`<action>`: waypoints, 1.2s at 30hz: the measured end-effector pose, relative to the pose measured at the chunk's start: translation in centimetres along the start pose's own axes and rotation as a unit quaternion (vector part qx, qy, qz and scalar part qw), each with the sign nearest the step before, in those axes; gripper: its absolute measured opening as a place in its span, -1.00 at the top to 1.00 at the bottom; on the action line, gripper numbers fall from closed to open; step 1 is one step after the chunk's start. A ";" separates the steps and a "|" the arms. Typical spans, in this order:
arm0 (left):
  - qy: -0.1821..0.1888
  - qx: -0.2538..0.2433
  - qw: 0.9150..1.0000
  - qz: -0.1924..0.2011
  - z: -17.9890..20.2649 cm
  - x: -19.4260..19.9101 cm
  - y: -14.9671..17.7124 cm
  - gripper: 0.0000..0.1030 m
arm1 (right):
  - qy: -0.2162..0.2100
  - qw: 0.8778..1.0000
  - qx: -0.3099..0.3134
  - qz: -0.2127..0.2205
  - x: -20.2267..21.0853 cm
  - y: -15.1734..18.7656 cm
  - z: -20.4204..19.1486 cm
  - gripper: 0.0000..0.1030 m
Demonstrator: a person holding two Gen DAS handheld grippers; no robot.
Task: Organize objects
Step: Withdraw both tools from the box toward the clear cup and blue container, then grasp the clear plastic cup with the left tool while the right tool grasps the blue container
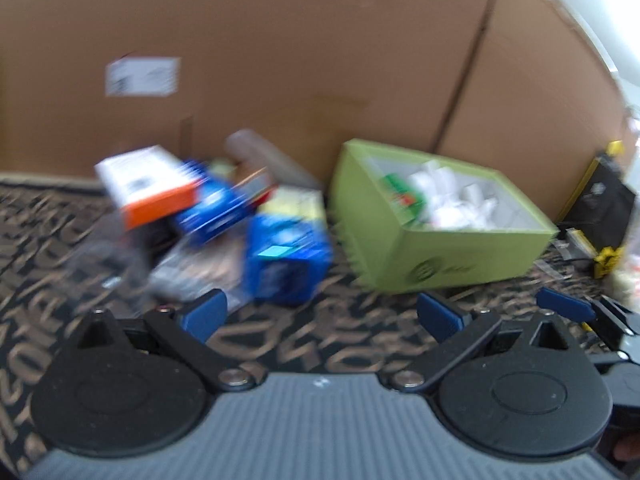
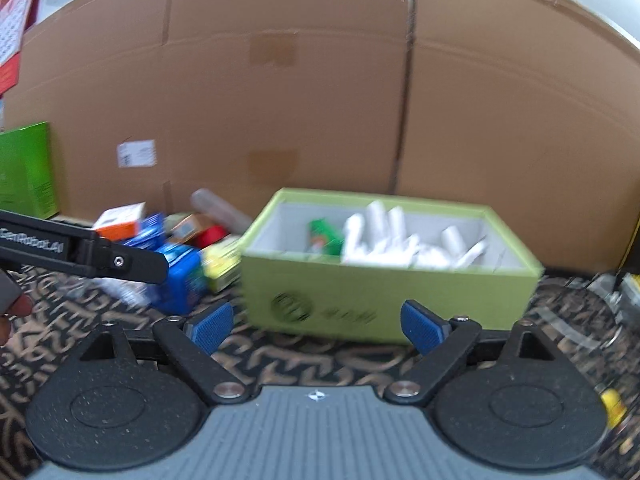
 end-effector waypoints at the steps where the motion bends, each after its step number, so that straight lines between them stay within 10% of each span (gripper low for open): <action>1: -0.014 0.002 1.000 -0.006 -0.7 0.1 0.7 -1.00 | -0.008 1.000 -0.005 -0.008 -0.1 0.6 -0.6 -0.82; 11: -0.111 0.024 0.993 -0.029 -7.0 2.3 4.3 -1.00 | -0.054 0.997 -0.028 -0.055 -2.8 4.6 -6.0 -0.82; 29: -0.138 0.055 0.989 -0.013 -11.0 -1.6 0.0 -1.00 | -0.040 0.998 -0.013 -0.055 -5.8 3.5 -10.8 -0.82; 36: -0.092 0.052 0.994 -0.018 -12.2 -1.9 0.6 -0.29 | -0.032 0.999 -0.006 -0.037 -8.4 1.6 -12.5 -0.82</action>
Point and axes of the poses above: each gripper's, at about its wrist camera, not at the fingertips, and x roughly against the way its jaws point, z to its right, y to its underside, the point moved 1 cm from there along -x, roughly the way its jaws point, and after that the axes turned 8 degrees about -x, right-handed, at the moved point
